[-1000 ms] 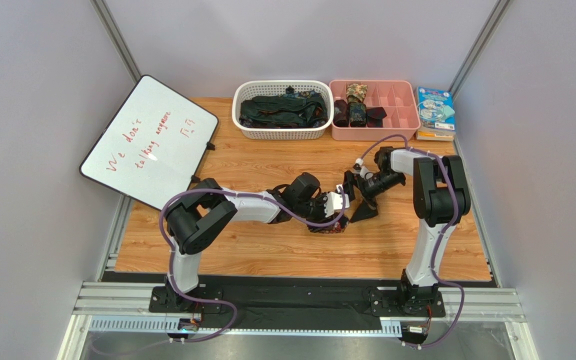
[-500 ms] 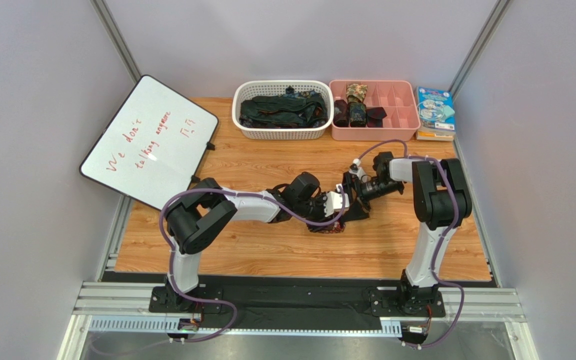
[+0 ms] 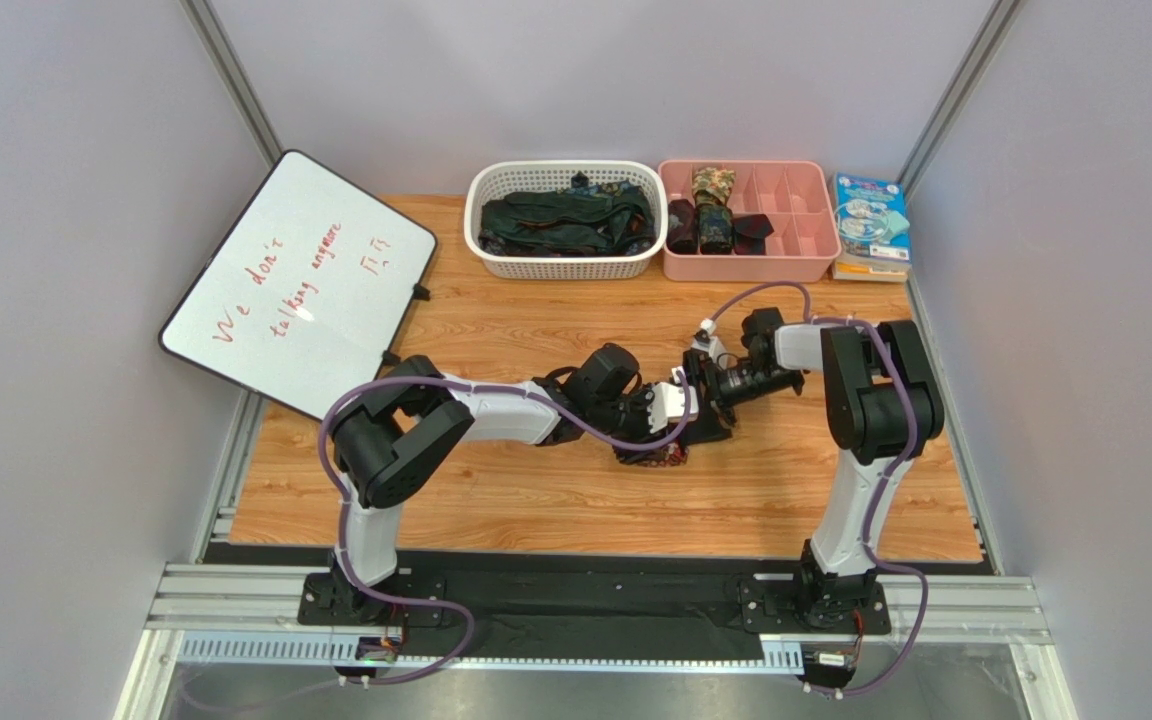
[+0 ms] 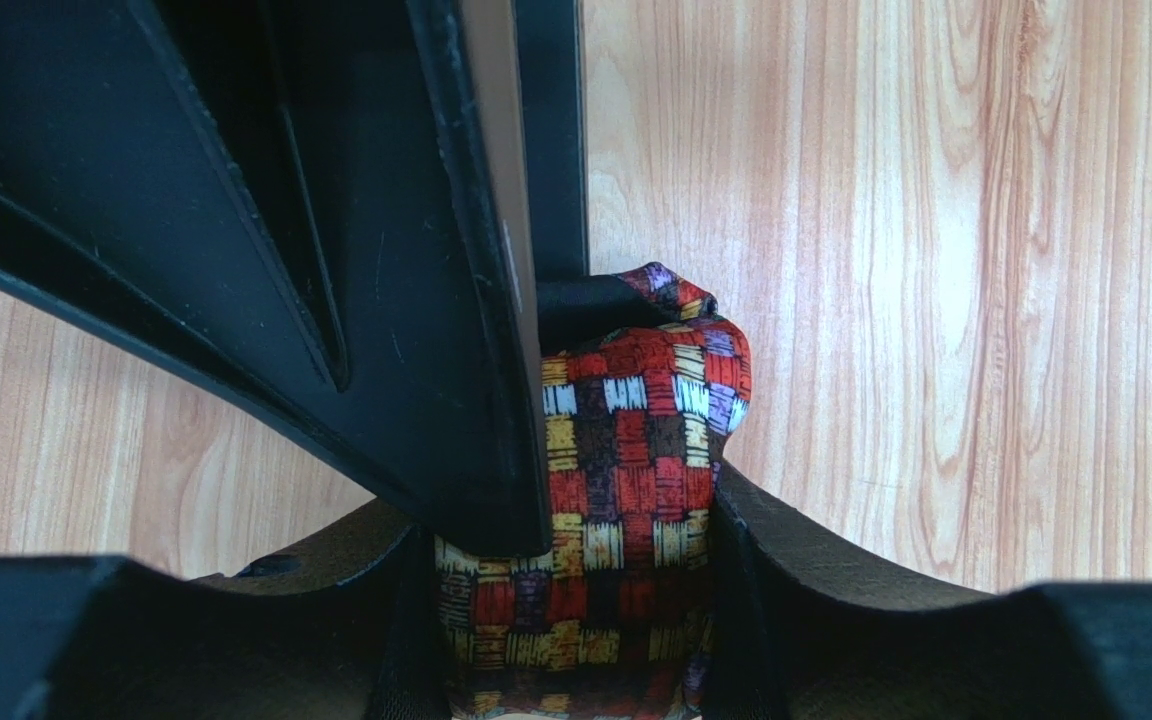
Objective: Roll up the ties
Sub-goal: Roll the tie at the center of the board.
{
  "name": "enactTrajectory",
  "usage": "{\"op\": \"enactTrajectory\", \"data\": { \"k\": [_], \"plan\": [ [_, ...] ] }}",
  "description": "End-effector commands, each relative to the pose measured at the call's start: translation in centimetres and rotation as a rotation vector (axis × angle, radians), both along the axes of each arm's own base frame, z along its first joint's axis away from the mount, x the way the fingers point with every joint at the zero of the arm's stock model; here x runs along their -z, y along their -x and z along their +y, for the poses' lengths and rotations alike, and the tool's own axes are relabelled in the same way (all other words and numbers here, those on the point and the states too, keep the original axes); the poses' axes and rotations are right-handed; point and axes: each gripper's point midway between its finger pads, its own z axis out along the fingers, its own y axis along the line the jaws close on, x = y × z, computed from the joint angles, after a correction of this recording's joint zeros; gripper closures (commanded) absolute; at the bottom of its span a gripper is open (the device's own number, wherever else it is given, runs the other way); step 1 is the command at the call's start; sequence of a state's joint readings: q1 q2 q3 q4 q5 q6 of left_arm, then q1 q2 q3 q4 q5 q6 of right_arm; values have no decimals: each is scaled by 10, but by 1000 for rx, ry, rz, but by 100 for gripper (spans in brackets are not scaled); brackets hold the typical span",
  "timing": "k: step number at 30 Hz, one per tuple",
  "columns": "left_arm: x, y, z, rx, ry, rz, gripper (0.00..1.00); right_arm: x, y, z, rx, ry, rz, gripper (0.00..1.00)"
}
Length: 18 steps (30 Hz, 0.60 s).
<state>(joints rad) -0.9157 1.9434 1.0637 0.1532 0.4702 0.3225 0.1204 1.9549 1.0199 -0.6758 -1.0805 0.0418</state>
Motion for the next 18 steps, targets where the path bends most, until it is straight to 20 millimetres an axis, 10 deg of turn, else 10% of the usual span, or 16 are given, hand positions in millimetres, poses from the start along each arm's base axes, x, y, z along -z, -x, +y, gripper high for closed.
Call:
{"op": "enactTrajectory", "data": {
  "k": [1,13,18],
  "plan": [
    [62,29,49,-43,-239,171,84,0,-9,7,-20,8,-108,23],
    [59,29,45,-56,-218,197,84,-3,-4,12,-28,-5,-111,43],
    [56,24,45,-71,-215,196,82,-6,-7,15,-26,-12,-106,88]
  ]
}}
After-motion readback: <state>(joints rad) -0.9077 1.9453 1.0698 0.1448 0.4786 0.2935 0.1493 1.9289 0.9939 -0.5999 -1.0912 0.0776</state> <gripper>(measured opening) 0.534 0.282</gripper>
